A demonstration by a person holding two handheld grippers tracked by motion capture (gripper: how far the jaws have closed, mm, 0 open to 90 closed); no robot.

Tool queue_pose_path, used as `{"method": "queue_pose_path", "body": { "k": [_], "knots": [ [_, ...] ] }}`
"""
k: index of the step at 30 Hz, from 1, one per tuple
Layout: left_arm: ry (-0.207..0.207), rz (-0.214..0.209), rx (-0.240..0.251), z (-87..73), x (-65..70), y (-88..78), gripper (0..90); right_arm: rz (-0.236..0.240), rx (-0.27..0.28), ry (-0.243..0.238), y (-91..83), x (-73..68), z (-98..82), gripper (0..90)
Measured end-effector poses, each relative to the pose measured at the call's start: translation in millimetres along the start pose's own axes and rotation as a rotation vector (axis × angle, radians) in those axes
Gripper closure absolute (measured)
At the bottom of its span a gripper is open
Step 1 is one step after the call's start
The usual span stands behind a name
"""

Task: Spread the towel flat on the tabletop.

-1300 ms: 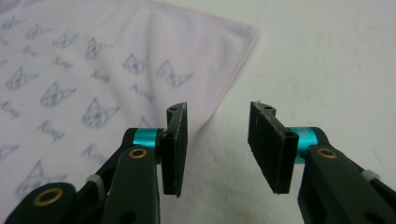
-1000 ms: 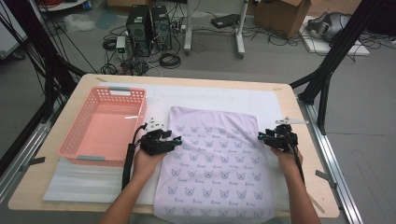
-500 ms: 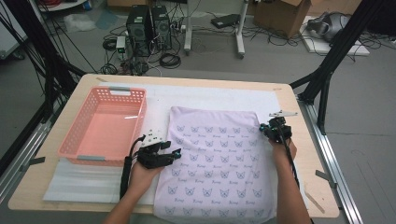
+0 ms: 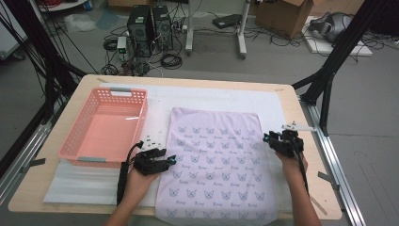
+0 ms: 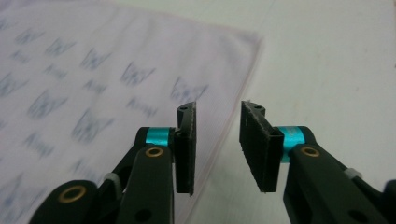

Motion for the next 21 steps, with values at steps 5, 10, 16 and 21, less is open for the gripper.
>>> {"method": "queue_pose_path", "body": {
  "k": [5, 10, 16, 21],
  "knots": [
    [0.0, -0.012, -0.003, -7.4, 4.3, -4.9, 57.1, 0.08, -0.033, -0.026, -15.9, -21.3, -37.6, 60.4],
    [-0.009, -0.04, -0.001, -18.6, 9.4, -13.0, 58.2, 0.085, -0.079, -0.067, -34.2, -41.1, -61.8, 58.4],
    [-0.019, -0.071, 0.002, -32.1, 15.9, -22.7, 58.0, 0.077, -0.124, -0.076, -48.2, -50.1, -90.4, 58.1],
    [-0.01, -0.086, 0.01, -40.7, 25.7, -27.2, 56.6, 0.104, -0.136, -0.068, -51.1, -56.6, -102.8, 59.5]
  ]
}}
Point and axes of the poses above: each handheld gripper's, and its own axes: y roughly forward along the jaws, z roughly out of its top, x roughly to its right, the point moved 10 cm from there along y, roughly forward along the jaws, and after that the axes turned 15 degrees about -x, right-handed, at the moved point
